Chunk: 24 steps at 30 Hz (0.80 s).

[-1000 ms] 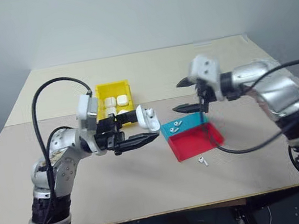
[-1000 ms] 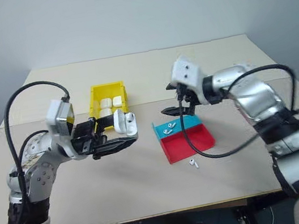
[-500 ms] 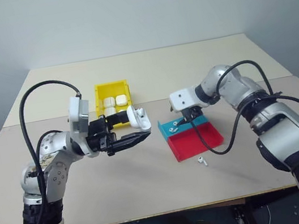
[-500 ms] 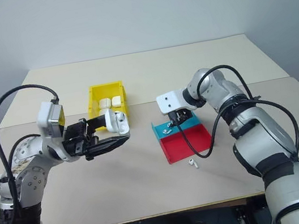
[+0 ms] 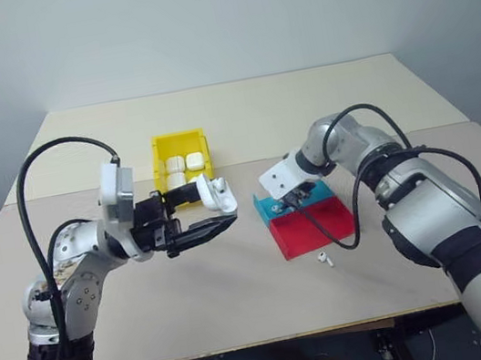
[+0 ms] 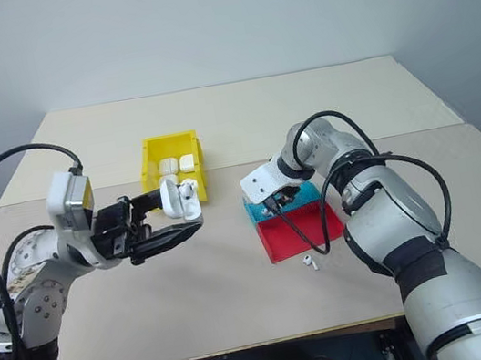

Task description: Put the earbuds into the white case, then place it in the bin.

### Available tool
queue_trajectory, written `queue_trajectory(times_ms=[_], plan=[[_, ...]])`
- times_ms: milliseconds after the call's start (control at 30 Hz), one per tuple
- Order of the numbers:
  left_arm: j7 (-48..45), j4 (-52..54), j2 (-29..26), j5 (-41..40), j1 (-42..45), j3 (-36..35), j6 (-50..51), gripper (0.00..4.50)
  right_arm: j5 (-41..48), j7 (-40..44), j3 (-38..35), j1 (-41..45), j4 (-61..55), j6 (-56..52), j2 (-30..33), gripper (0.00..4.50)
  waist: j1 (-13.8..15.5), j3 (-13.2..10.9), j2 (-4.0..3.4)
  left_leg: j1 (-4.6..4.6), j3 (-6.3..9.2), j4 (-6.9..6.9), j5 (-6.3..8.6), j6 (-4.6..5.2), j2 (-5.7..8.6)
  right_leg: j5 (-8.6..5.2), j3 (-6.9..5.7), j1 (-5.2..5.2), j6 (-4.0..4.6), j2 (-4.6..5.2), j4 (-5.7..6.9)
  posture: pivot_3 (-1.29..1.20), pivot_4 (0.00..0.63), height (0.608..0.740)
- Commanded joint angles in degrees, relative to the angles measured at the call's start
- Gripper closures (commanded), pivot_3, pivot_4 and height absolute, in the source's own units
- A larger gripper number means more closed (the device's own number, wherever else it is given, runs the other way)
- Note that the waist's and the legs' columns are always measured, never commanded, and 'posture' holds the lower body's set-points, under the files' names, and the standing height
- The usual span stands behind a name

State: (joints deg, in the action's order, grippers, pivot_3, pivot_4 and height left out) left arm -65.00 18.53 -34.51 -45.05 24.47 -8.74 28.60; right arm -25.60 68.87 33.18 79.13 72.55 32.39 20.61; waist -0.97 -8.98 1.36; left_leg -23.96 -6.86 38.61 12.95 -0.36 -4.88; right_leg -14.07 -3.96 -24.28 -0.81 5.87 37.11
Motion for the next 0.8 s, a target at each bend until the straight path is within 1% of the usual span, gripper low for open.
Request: queue_trajectory(times_ms=[33,533,567,600,700,733,800], plan=[[0.8,2.4,-0.8,-1.2,-0.1,-1.4,-0.7,1.72,-0.5,0.3,-1.0,1.3,0.2,0.5,-0.4,1.98,0.0,0.0,0.00,0.00,0.00,0.00,0.00,0.00,0.00,0.00,0.00,0.00,0.00,0.00,0.00,0.00,0.150,0.740],[2.9,5.1,-1.4,-1.6,-2.9,-3.2,-1.3,1.72,-4.9,-0.9,-0.4,0.4,2.3,-2.0,-2.5,1.98,0.0,0.0,-0.01,0.02,0.00,-0.02,-0.02,-0.03,0.00,0.00,0.00,0.01,0.00,0.00,0.01,0.00,0.150,0.740],[3.0,5.3,-1.4,-1.7,-3.0,-3.3,-1.3,1.72,-4.9,-0.5,-0.5,0.4,2.4,-2.0,-2.6,2.37,0.0,0.0,-0.01,0.03,0.00,-0.02,-0.02,-0.03,0.00,0.00,0.00,0.02,0.00,0.00,0.01,0.00,0.150,0.740],[3.1,5.4,-1.5,-1.7,-3.1,-3.4,-1.3,1.72,-4.9,0.0,-0.6,0.4,2.4,-2.0,-2.6,2.60,0.0,0.0,-0.01,0.03,0.00,-0.02,-0.02,-0.03,0.00,0.00,0.00,0.02,0.00,0.00,0.01,0.00,0.150,0.740],[3.3,5.6,-1.7,-1.9,-3.2,-3.4,-1.3,1.72,-4.9,0.6,-0.7,0.3,2.4,-2.1,-2.8,3.59,-0.1,0.0,-0.01,0.06,0.00,-0.03,-0.02,-0.04,0.00,0.00,0.00,0.02,0.00,0.00,0.02,0.00,0.150,0.740],[3.3,5.7,-1.7,-1.9,-3.3,-3.5,-1.3,1.72,-5.0,0.5,-0.7,0.1,2.4,-2.3,-3.0,3.83,-0.1,0.0,-0.01,0.07,0.00,-0.04,-0.02,-0.04,0.00,0.00,0.00,0.03,0.01,0.00,0.02,0.00,0.150,0.740],[3.3,5.7,-1.8,-2.0,-3.4,-3.5,-1.4,1.72,-4.9,0.5,-0.8,0.0,2.4,-2.4,-3.1,3.86,-0.1,0.0,-0.01,0.08,-0.01,-0.05,-0.02,-0.04,0.00,0.00,0.01,0.04,0.01,0.00,0.01,0.00,0.150,0.740]])
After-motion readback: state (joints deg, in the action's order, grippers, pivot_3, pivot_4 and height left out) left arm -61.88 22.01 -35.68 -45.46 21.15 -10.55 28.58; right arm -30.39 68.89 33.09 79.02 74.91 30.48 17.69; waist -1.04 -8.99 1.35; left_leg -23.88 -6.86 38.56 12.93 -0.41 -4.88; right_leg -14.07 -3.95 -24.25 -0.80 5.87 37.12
